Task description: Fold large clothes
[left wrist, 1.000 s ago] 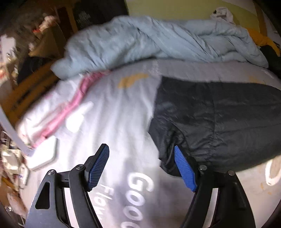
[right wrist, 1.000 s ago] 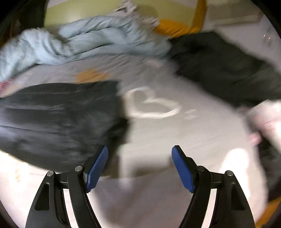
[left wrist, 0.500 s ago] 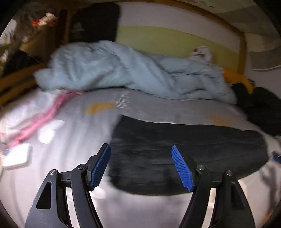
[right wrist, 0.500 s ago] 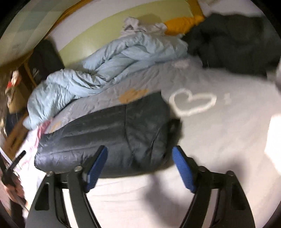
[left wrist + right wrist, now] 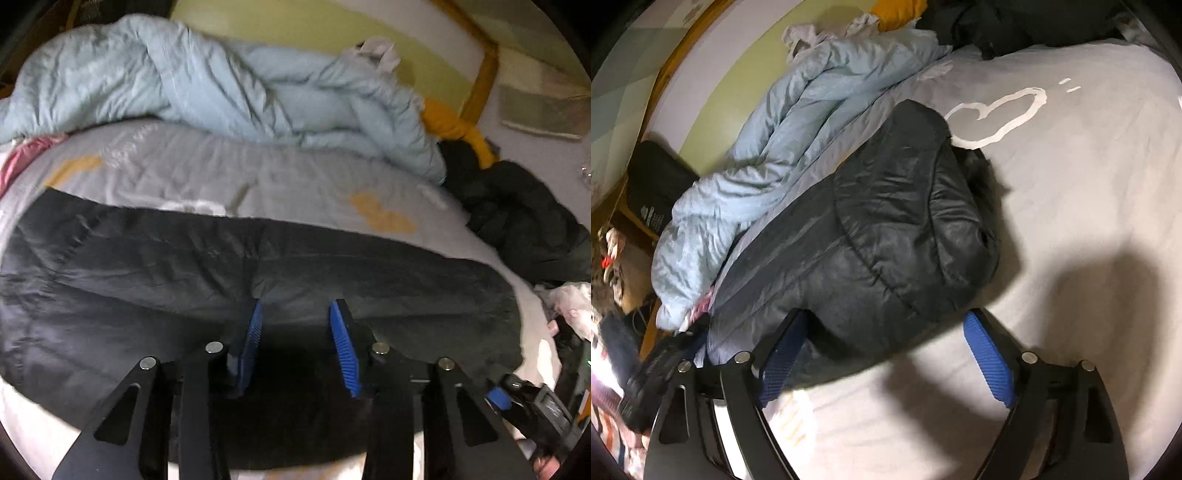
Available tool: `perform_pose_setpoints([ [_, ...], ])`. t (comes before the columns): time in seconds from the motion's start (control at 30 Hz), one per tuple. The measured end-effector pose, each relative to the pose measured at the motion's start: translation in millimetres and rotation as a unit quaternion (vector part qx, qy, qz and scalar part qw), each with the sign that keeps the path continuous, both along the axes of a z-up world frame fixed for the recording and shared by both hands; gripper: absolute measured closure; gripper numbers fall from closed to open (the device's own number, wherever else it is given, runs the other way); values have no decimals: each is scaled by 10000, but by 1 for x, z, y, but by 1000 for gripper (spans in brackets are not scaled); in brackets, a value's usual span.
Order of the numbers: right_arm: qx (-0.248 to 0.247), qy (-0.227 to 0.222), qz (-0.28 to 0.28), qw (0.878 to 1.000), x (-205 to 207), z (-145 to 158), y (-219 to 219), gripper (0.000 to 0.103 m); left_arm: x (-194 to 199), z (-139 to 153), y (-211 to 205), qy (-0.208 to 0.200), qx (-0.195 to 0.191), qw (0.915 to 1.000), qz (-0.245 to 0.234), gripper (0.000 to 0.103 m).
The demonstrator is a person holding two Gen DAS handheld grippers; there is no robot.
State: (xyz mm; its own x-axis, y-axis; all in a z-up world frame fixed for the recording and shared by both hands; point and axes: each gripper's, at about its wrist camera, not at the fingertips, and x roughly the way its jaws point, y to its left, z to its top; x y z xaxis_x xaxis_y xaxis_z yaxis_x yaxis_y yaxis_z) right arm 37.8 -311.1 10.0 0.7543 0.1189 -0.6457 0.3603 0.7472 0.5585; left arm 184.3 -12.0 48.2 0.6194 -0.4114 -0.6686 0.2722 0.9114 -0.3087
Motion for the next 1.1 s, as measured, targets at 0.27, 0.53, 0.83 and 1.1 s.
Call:
perform_pose_setpoints([
  [0.27, -430, -230, -430, 9979, 14, -1, 2, 3, 24, -36, -9, 592, 265, 9974, -305, 64],
  [0.53, 33, -653, -1641, 9843, 1, 7, -26, 39, 6, -38, -17, 181, 655, 9976, -121, 64],
  [0.83, -1195, -533, -500, 9901, 14, 63, -22, 82, -35, 23, 60, -852, 507, 9930, 645, 4],
  [1.1, -2037, -236, -210, 9785, 6, 102, -75, 83, -13, -7, 168, 550, -208, 9943, 892, 2],
])
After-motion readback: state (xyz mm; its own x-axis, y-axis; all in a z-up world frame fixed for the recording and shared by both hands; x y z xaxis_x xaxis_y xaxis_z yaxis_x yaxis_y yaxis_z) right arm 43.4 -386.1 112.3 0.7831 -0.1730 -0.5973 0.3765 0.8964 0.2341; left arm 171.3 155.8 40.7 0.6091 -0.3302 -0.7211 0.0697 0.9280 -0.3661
